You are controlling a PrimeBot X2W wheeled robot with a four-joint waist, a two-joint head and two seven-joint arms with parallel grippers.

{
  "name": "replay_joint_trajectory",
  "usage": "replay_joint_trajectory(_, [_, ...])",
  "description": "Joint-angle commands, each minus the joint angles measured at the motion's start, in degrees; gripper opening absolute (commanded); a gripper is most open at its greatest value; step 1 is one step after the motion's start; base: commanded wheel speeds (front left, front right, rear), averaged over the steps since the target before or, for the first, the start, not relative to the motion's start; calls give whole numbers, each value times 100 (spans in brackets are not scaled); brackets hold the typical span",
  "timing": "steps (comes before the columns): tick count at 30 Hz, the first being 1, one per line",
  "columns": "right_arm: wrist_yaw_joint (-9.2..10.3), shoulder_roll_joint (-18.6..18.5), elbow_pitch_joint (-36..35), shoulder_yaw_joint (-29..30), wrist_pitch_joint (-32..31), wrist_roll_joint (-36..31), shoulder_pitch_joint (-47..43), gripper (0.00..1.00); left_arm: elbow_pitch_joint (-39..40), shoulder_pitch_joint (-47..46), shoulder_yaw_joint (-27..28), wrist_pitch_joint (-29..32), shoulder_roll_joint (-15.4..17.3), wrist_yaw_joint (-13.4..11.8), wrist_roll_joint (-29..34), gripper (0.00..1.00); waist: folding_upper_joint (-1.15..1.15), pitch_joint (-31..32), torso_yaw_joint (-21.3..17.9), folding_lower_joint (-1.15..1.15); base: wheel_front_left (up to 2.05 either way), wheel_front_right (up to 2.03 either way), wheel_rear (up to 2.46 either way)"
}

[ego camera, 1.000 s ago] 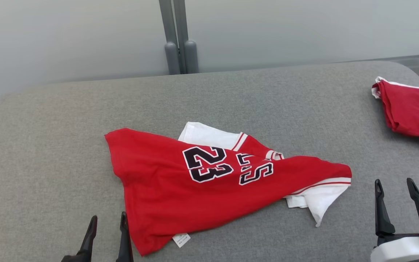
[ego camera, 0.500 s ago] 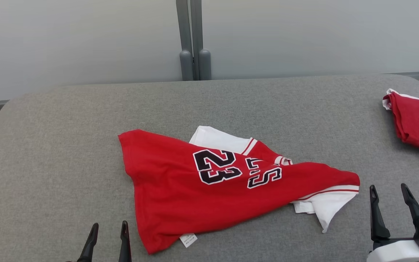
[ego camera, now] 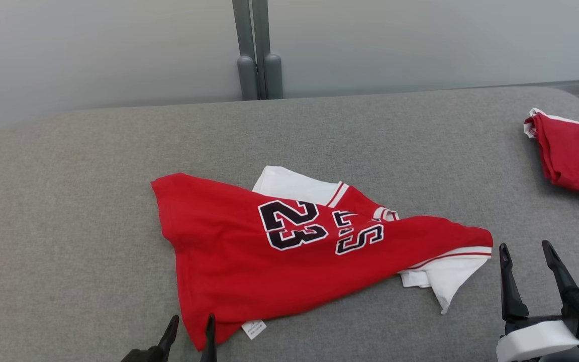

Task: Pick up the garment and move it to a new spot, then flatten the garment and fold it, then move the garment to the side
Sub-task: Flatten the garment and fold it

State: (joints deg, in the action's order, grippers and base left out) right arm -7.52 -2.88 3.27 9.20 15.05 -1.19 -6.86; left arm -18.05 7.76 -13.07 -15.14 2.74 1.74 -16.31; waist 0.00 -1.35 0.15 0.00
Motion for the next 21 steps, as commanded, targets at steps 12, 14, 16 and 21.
replay_joint_trajectory(12, [6, -5, -24, 26, 17, 52, 154, 100, -773, -722, -209, -1, 53, -319, -296, 35, 0, -404, -180, 0, 0, 0, 0])
replay_joint_trajectory(14, [6, -5, -24, 29, 18, 54, 165, 100, -733, -771, -182, -6, 50, -319, -258, 0, 0, -433, -169, 0, 0, 0, 0])
replay_joint_trajectory(16, [6, -5, -9, 23, 18, 58, 189, 100, -654, -793, -167, -3, 49, -303, -253, 0, 0, -453, -153, 0, 0, 0, 0])
replay_joint_trajectory(21, [6, -5, 5, 1, 18, 71, 278, 100, -506, -934, -124, -3, 43, -233, -233, 0, 0, -543, -134, 0, 0, 0, 0])
